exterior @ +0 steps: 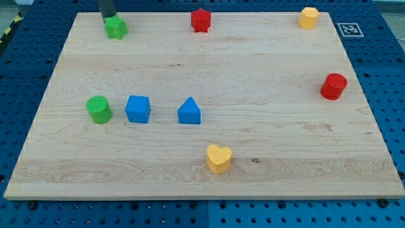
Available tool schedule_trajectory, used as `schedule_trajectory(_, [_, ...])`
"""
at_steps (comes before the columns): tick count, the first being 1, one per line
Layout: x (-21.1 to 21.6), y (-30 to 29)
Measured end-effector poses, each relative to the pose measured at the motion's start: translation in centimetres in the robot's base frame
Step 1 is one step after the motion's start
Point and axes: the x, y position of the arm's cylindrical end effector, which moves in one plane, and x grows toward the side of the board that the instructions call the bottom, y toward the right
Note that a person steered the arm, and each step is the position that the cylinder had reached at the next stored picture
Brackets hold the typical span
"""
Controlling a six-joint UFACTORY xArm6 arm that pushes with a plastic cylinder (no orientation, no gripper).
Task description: Move the green star closer the blue triangle
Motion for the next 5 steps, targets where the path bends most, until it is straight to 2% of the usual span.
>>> schedule_trajectory(3, [6.8,1.0])
schedule_trajectory(5, [7.4,8.2])
